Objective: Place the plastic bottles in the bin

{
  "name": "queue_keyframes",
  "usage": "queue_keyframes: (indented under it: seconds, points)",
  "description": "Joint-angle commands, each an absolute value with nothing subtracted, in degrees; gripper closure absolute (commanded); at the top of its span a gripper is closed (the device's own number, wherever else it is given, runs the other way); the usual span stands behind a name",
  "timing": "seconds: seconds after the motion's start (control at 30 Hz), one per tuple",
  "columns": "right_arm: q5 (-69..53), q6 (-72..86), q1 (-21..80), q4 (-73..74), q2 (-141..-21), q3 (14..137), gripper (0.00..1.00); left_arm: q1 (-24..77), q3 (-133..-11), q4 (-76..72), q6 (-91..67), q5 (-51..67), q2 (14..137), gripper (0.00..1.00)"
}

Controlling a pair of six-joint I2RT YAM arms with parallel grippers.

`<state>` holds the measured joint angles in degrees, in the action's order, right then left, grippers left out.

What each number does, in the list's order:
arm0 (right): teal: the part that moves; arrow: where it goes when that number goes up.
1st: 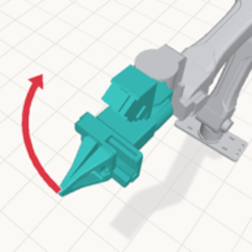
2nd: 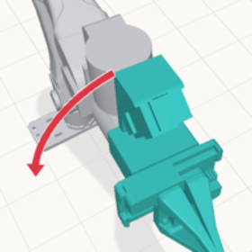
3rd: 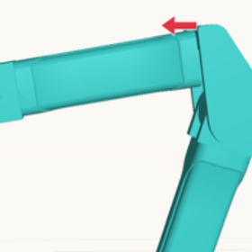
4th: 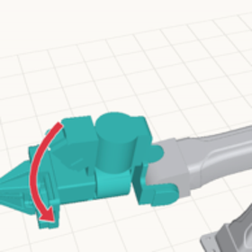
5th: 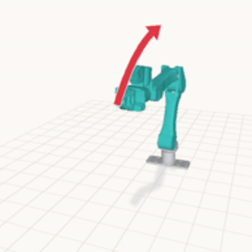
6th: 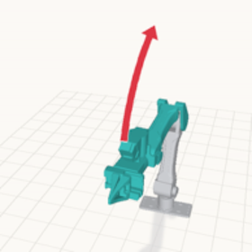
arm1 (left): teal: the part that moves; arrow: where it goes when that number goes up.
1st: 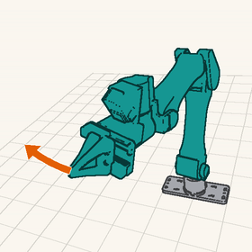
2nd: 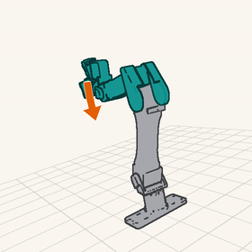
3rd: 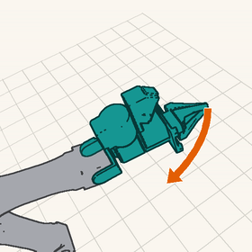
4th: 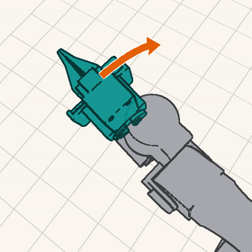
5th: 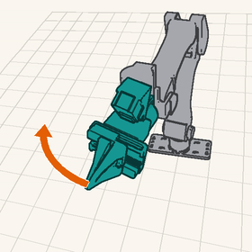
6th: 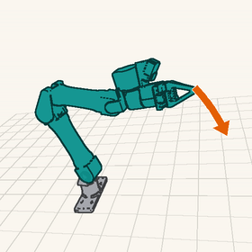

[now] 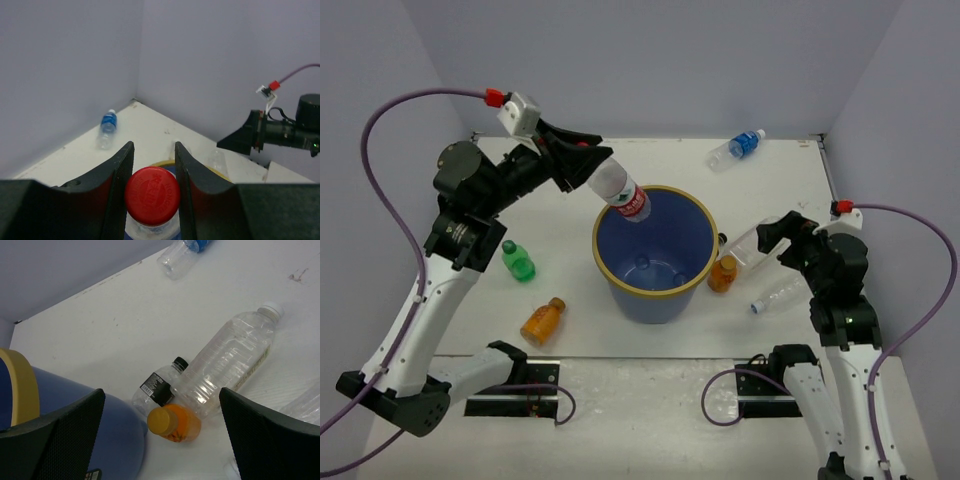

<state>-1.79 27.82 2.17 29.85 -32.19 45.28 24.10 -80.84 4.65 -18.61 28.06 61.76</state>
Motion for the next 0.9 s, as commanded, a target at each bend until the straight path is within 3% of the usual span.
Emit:
queue_keyframes:
  seconds: [0.0,0.1,0.23,0.27,0.33,0.37,0.43,0.73,0.87]
  points:
    - [-5.1,26.9,1.9,29.4,-33.9,45.1,0.01,24.5,-77.3,1.1,-19.8,40.3,64.2,1.0]
    - [-6.0,26.9,1.9,29.7,-34.9,45.0,0.01,25.8,-74.0,-1.1,-19.4,40.3,64.5,1.0]
    - [-8.6,27.0,1.9,29.0,-35.9,43.4,0.01,28.6,-67.5,-4.0,-17.9,40.3,63.8,0.81]
    - [-10.1,26.9,1.9,28.6,-36.2,43.0,0.01,29.6,-66.7,-4.3,-17.3,40.2,63.8,0.71]
    - [-11.7,26.5,1.9,28.4,-36.6,42.3,0.01,30.6,-65.8,-4.4,-16.3,40.2,63.9,0.42]
    - [-11.8,26.5,1.9,28.4,-36.6,41.8,0.01,31.0,-65.7,-4.2,-15.9,40.3,64.1,0.15]
    - [-11.6,26.6,1.9,28.6,-36.7,41.2,0.01,31.6,-66.3,-3.4,-14.8,40.1,64.4,0.0]
    - [-12.3,26.7,1.9,28.0,-36.3,39.4,0.01,32.5,-69.2,-1.1,-12.7,38.3,64.9,0.0]
    - [-11.9,26.1,4.0,28.3,-38.3,39.4,0.01,32.4,-72.2,1.8,-13.8,29.1,64.9,0.0]
